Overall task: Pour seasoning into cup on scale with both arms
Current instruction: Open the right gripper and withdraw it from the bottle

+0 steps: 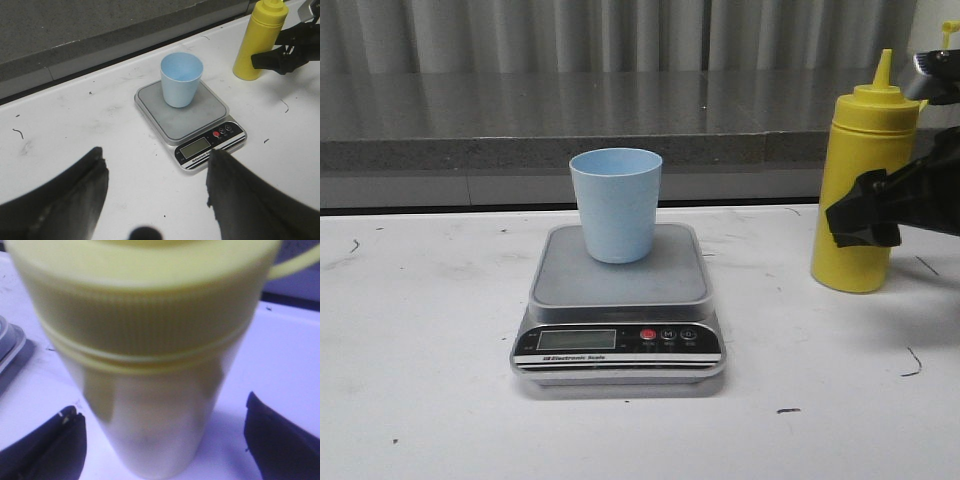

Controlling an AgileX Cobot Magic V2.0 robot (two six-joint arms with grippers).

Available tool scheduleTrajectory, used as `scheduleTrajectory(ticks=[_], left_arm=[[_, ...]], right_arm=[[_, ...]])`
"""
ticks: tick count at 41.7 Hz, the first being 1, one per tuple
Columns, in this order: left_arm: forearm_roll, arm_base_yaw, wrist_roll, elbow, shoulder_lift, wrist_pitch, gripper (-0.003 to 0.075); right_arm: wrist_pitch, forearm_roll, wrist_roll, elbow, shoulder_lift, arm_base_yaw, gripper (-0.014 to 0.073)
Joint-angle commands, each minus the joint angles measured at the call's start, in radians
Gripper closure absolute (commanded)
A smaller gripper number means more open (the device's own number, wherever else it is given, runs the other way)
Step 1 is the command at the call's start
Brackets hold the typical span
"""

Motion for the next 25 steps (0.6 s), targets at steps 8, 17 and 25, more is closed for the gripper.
scheduleTrajectory(ticks=[8, 17, 25], left_arm=[[-0.004, 0.002, -0.008, -0.024, 0.002, -0.069, 0.0292], [-0.004, 0.002, -0.008, -0.024, 0.002, -0.069, 0.0292], [-0.004, 0.002, -0.008, -0.024, 0.002, -0.069, 0.0292]], right_arm=[[0.366, -0.282, 0.415, -0.015, -0.236, 0.045, -0.0060], [0.625, -0.415, 0.610, -0.015, -0.388, 0.213, -0.0060], [0.943, -0.299, 0.472, -0.034, -0.468, 0.354, -0.0060]])
